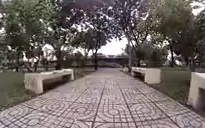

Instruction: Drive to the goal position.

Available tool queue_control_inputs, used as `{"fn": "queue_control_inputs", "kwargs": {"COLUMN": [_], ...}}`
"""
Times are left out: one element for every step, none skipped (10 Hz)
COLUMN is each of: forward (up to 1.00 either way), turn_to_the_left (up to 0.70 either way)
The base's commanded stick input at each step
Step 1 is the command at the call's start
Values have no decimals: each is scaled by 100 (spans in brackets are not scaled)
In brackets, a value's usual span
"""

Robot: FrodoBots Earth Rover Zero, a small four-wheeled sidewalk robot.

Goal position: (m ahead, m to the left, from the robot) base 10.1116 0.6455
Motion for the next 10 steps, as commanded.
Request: {"fn": "queue_control_inputs", "kwargs": {"forward": [70,70,70,70,70,70,70,70,70,70], "turn_to_the_left": [0,0,0,0,0,0,0,0,0,0]}}
